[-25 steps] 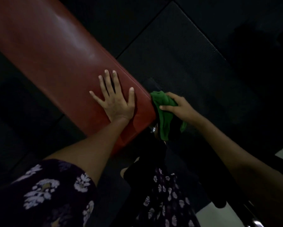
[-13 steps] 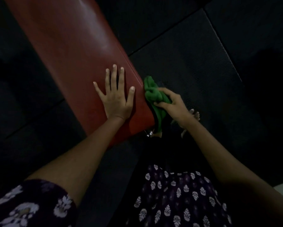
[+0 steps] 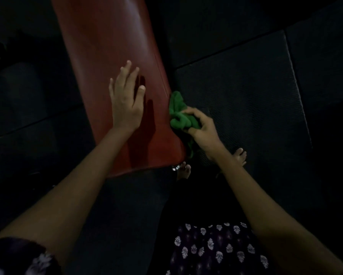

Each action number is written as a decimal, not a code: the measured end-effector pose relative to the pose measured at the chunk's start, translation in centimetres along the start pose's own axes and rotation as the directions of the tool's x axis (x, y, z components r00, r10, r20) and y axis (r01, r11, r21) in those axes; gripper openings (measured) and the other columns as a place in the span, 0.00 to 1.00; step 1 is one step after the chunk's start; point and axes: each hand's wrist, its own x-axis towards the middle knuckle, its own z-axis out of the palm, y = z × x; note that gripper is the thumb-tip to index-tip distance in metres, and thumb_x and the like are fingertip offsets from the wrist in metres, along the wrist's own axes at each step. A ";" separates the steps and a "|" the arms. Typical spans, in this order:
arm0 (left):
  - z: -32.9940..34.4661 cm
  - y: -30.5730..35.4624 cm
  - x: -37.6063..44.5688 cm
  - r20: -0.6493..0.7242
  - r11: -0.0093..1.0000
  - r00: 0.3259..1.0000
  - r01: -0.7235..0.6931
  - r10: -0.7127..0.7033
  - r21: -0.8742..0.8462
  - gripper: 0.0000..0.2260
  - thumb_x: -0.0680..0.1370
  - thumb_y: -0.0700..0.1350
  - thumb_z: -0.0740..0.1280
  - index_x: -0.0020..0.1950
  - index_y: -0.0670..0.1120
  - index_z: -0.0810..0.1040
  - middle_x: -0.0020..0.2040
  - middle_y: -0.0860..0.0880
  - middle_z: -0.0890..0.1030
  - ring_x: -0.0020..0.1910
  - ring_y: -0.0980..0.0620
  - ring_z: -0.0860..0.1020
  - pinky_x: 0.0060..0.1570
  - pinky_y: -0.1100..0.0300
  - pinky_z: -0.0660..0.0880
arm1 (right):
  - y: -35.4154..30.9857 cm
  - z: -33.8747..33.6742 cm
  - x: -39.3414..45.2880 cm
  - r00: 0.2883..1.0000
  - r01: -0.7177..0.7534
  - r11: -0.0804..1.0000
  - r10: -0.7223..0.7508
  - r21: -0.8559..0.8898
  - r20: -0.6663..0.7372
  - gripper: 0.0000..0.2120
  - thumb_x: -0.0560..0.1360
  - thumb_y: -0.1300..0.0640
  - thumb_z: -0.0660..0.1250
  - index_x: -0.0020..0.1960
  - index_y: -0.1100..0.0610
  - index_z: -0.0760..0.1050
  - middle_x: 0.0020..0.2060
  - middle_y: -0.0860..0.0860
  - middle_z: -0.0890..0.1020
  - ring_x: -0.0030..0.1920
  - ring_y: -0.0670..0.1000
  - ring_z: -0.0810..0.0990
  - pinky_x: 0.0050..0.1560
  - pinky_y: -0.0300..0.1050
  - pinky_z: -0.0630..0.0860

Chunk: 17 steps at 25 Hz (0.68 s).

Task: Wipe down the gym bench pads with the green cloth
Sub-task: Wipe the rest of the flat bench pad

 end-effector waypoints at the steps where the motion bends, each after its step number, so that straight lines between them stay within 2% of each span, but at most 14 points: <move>1: 0.2 0.1 1.3 -0.035 0.999 0.999 0.040 -0.038 0.033 0.22 0.80 0.48 0.55 0.74 0.45 0.62 0.77 0.47 0.57 0.76 0.49 0.53 0.72 0.53 0.40 | 0.4 -0.2 -0.6 1.000 0.005 1.000 -0.005 0.014 0.009 0.19 0.69 0.76 0.67 0.55 0.58 0.74 0.57 0.52 0.75 0.54 0.42 0.75 0.55 0.31 0.71; 4: 1.7 0.8 5.1 -0.080 0.977 0.984 0.172 -0.162 0.130 0.25 0.81 0.50 0.53 0.77 0.46 0.54 0.78 0.46 0.51 0.77 0.47 0.48 0.72 0.45 0.39 | -0.2 -0.2 2.1 0.999 0.049 0.999 -0.050 0.015 0.022 0.17 0.71 0.73 0.67 0.55 0.57 0.74 0.52 0.52 0.77 0.51 0.45 0.76 0.56 0.39 0.74; 6: 3.1 1.1 5.9 -0.074 0.947 0.970 0.241 -0.231 0.212 0.25 0.82 0.52 0.51 0.77 0.46 0.51 0.78 0.48 0.50 0.77 0.48 0.46 0.72 0.44 0.39 | -1.4 0.4 5.0 0.996 0.089 0.996 -0.089 0.005 0.027 0.16 0.72 0.73 0.66 0.55 0.57 0.73 0.48 0.48 0.78 0.49 0.43 0.77 0.55 0.42 0.75; 9: 4.2 1.0 5.9 -0.103 0.941 0.970 0.239 -0.220 0.239 0.25 0.82 0.53 0.50 0.77 0.47 0.52 0.78 0.49 0.52 0.77 0.49 0.48 0.72 0.46 0.39 | -2.6 0.3 7.1 0.991 0.116 0.993 -0.116 0.007 0.062 0.18 0.72 0.74 0.64 0.57 0.58 0.72 0.48 0.45 0.76 0.47 0.35 0.76 0.53 0.35 0.74; 12: 4.0 0.9 5.8 -0.134 0.938 0.963 0.258 -0.232 0.231 0.23 0.82 0.51 0.50 0.77 0.47 0.54 0.78 0.50 0.55 0.77 0.49 0.50 0.73 0.45 0.41 | -1.8 -0.6 4.7 0.991 0.036 0.999 -0.033 -0.023 0.128 0.18 0.72 0.74 0.64 0.57 0.58 0.71 0.49 0.45 0.76 0.47 0.32 0.75 0.53 0.31 0.73; 15: 4.3 1.2 5.7 -0.136 0.939 0.961 0.265 -0.240 0.218 0.23 0.82 0.50 0.50 0.77 0.47 0.55 0.77 0.50 0.55 0.77 0.49 0.50 0.73 0.45 0.41 | -1.7 -0.8 3.8 0.991 0.000 1.000 0.002 -0.010 0.133 0.16 0.73 0.72 0.65 0.56 0.56 0.72 0.48 0.46 0.77 0.47 0.35 0.76 0.51 0.33 0.74; 17: 4.3 1.1 5.6 -0.139 0.944 0.962 0.259 -0.234 0.206 0.24 0.81 0.52 0.48 0.77 0.47 0.56 0.77 0.50 0.56 0.77 0.49 0.51 0.72 0.45 0.41 | -3.2 -0.2 7.0 0.993 0.008 1.000 -0.009 0.008 0.116 0.16 0.74 0.71 0.65 0.56 0.55 0.72 0.48 0.48 0.78 0.49 0.41 0.78 0.51 0.39 0.76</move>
